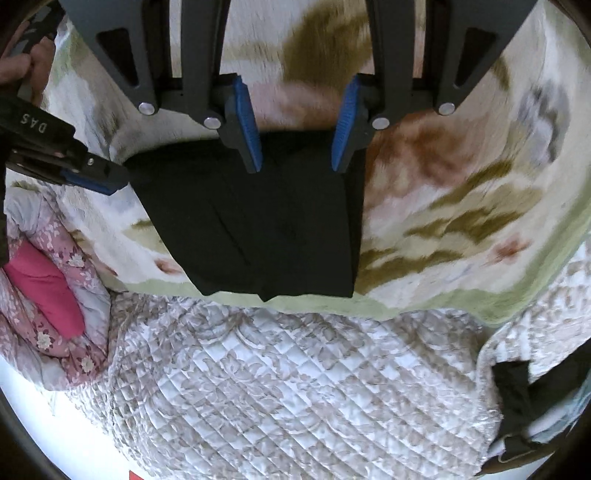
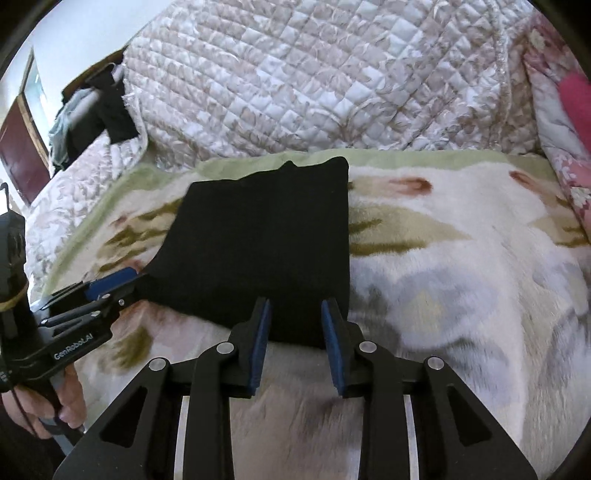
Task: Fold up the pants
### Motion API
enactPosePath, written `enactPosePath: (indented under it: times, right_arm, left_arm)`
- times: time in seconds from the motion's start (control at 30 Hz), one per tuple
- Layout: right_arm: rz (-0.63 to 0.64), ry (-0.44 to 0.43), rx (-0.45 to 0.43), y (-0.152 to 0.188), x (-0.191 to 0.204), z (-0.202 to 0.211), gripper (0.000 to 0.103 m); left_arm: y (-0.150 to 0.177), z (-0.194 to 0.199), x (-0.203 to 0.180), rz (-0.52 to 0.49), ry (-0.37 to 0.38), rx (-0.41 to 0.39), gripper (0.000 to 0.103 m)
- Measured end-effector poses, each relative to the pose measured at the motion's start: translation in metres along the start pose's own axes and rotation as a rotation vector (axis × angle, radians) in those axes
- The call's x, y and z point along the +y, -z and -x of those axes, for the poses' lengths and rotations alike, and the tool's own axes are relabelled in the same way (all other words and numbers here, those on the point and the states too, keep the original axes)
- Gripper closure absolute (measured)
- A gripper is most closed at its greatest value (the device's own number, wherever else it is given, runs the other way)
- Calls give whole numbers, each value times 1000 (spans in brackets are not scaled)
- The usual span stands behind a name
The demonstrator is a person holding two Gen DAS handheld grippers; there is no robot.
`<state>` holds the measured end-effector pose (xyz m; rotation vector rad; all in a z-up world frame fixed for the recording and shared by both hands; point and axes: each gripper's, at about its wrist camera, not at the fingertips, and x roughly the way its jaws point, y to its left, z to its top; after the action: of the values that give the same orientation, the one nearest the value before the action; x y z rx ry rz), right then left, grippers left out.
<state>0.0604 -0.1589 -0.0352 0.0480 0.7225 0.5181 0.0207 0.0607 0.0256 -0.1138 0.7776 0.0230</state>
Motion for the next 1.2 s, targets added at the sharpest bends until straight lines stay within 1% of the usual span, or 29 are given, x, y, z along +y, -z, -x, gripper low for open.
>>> enactPosePath:
  times: [0.07,0.13,0.23,0.3,0.33,0.43,0.53,0.6,0.7,0.83,1.2]
  right_arm:
    - [7,-9,-6,8,5,9,74]
    - [20,-5,-9,17,11,16,72]
    - [31,8,0,30,14,19,67]
    - [31,19,20,37,13,16,59]
    - [33,30,28,38,11,14,59]
    - [31,61,50,41,7,7,58]
    - [10,65,65,42,2,1,58]
    - [11,71,74,43,1,-3,58]
    - [17,84,97,45,1,-9,58]
    - [38,93,98,46,3,-12,56]
    - [54,103,106,46,5,-14,54]
  left_arm:
    - [11,11,-3,11,18,-1,61]
    - [21,15,-7,6,13,10,61]
    - [32,15,-9,4,8,44,61]
    - [37,14,-8,15,7,61,61]
    - [39,12,-7,16,0,68,61]
    - [43,6,-9,9,-3,91,61]
    - [46,-1,-8,19,-6,112,61]
    - [48,-3,-7,20,-8,112,61]
    - [48,-5,-9,13,-4,113,56]
    - [49,-7,-14,-13,-11,113,49]
    - [51,-9,-22,-58,-32,118,41]
